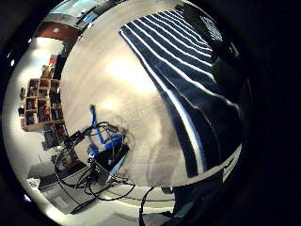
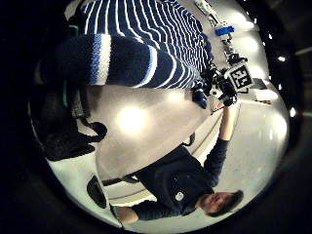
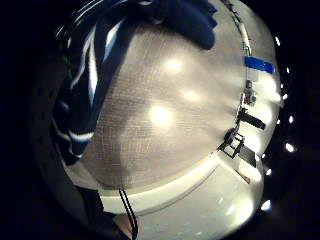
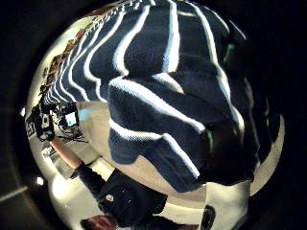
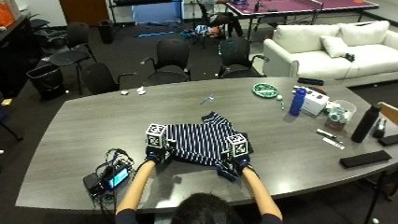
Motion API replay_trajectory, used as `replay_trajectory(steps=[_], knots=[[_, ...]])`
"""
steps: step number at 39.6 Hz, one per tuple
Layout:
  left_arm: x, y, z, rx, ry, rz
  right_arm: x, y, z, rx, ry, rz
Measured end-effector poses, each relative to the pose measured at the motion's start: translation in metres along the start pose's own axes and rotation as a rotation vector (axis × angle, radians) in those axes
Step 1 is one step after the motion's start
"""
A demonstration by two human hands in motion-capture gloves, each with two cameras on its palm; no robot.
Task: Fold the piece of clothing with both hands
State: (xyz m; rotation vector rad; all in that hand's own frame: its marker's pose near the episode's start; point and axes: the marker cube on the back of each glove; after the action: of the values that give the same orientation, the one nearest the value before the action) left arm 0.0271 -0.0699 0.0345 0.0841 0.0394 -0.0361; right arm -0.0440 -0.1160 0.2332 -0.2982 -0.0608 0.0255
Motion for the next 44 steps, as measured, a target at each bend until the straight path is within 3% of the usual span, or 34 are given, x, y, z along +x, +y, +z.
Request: replay_trajectory(steps=[6, 9, 15, 18, 21, 26, 29, 33, 37, 41, 44], knots=[[-0.004, 0.015, 0.020, -0.016, -0.076, 0.042, -0.003, 0.003, -0.004, 0.056, 0.135, 0.046], [-0.003, 0.027, 0.032, -0.026, -0.062, 0.099, -0.003, 0.012, -0.003, 0.020, 0.157, 0.059], [-0.014, 0.060, 0.064, -0.142, -0.051, 0.123, -0.005, 0.044, -0.009, -0.027, 0.160, 0.005], [-0.018, 0.088, 0.062, -0.200, -0.092, 0.096, -0.007, 0.066, -0.017, -0.052, 0.151, -0.048], [-0.026, 0.099, 0.063, -0.175, -0.134, 0.057, -0.006, 0.078, -0.026, -0.039, 0.154, -0.093], [-0.016, 0.119, 0.046, -0.143, 0.232, 0.359, -0.001, 0.097, -0.059, -0.042, 0.154, -0.167], [-0.016, 0.126, 0.020, -0.139, 0.318, 0.394, -0.001, 0.106, -0.089, -0.028, 0.165, -0.146], [-0.023, 0.099, 0.000, -0.131, 0.309, 0.313, 0.002, 0.083, -0.118, -0.013, 0.211, -0.051], [-0.028, 0.064, -0.003, -0.238, 0.224, 0.114, -0.005, 0.042, -0.128, -0.095, 0.244, 0.056], [-0.031, 0.035, 0.026, -0.425, 0.188, -0.080, -0.015, 0.011, -0.110, -0.190, 0.238, 0.166], [-0.034, 0.009, 0.060, -0.481, 0.168, -0.162, -0.018, -0.022, -0.082, -0.222, 0.229, 0.198]])
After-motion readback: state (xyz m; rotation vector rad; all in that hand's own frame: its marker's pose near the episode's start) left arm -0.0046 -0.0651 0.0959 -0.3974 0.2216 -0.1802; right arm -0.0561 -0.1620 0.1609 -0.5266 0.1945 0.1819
